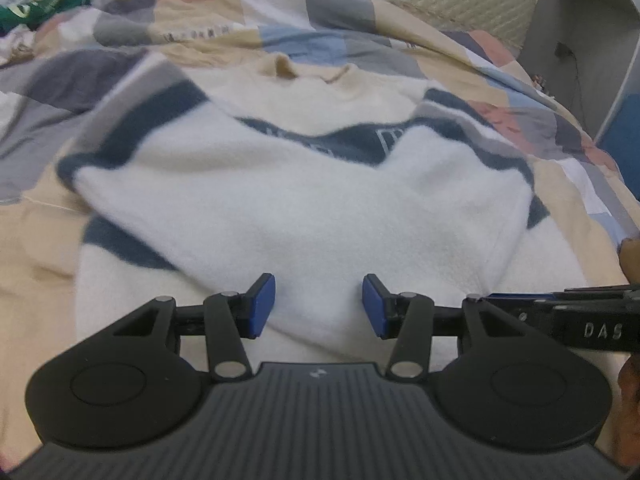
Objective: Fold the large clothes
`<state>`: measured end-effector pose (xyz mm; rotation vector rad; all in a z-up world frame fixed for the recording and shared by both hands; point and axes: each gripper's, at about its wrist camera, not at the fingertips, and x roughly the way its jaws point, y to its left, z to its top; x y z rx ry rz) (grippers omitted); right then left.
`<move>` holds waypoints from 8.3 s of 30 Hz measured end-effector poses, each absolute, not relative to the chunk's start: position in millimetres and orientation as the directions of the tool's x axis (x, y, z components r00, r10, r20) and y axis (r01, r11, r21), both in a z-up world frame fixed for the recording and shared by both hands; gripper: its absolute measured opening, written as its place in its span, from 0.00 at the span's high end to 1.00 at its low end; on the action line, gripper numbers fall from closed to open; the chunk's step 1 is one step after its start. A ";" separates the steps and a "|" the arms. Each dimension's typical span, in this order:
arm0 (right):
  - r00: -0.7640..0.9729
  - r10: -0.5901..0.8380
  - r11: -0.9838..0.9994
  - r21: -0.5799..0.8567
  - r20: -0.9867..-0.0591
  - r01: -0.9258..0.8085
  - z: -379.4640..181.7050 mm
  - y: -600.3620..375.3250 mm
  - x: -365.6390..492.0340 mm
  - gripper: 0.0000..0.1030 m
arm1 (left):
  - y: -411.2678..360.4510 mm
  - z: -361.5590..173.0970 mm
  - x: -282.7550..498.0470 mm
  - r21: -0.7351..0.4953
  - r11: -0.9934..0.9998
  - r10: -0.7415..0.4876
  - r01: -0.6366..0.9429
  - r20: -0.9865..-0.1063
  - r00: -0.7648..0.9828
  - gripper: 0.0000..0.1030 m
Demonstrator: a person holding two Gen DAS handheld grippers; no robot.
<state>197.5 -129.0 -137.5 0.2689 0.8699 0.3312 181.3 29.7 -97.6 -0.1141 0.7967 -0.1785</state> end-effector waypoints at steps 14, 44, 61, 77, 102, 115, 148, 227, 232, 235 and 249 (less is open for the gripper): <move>0.718 0.309 0.902 0.432 -0.623 -0.013 -97.0 -177.1 124.6 0.40 | 101.3 -56.3 89.4 -0.240 0.963 -0.089 -0.122 -0.712 0.697 0.39; 0.637 0.572 0.600 0.793 -0.516 0.104 -140.6 -207.3 130.4 0.21 | 127.8 -116.1 91.2 -0.603 0.746 -0.435 -0.282 -0.762 0.480 0.29; 0.526 0.619 0.638 0.764 -0.583 0.096 -159.1 -177.8 136.0 0.28 | 90.4 -124.4 87.1 -0.613 0.777 -0.534 -0.143 -0.763 0.365 0.30; 0.634 0.684 0.436 0.899 -0.362 0.043 -131.6 -214.1 120.8 0.77 | 163.0 -73.1 47.0 -0.862 0.495 -0.604 -0.105 -0.428 0.672 0.87; 0.597 0.759 0.447 0.876 -0.262 -0.184 -18.5 -258.8 17.8 0.76 | 132.1 37.2 -85.0 -0.890 0.427 -0.656 0.163 -0.181 0.732 0.86; 0.724 0.612 0.508 0.860 -0.318 -0.051 -20.6 -242.4 215.6 0.75 | 125.0 37.5 158.2 -0.769 0.628 -0.491 0.122 -0.269 0.828 0.86; 0.667 0.642 0.561 0.824 -0.378 -0.073 -130.1 -220.9 320.2 0.31 | 108.8 -76.4 280.4 -0.594 0.797 -0.430 0.115 -0.423 0.797 0.33; 0.871 0.023 0.701 0.629 -0.491 0.336 -94.6 -262.9 130.4 0.47 | 70.4 -93.7 113.8 -0.600 0.783 -0.375 -0.163 -0.664 0.647 0.22; 0.839 0.149 0.699 0.656 -0.524 0.285 -107.8 -238.4 137.2 0.47 | 91.1 -133.8 131.5 -0.707 0.627 -0.449 -0.327 -0.671 0.590 0.22; 0.811 0.128 0.755 0.587 -0.571 0.294 -114.6 -223.3 147.6 0.50 | 107.1 -153.5 137.1 -0.762 0.503 -0.467 -0.407 -0.636 0.614 0.22; 0.817 -0.001 0.860 0.416 -0.577 0.296 -105.8 -217.2 153.4 0.89 | 127.7 -110.9 133.9 -0.839 0.484 -0.386 -0.248 -0.459 0.800 0.73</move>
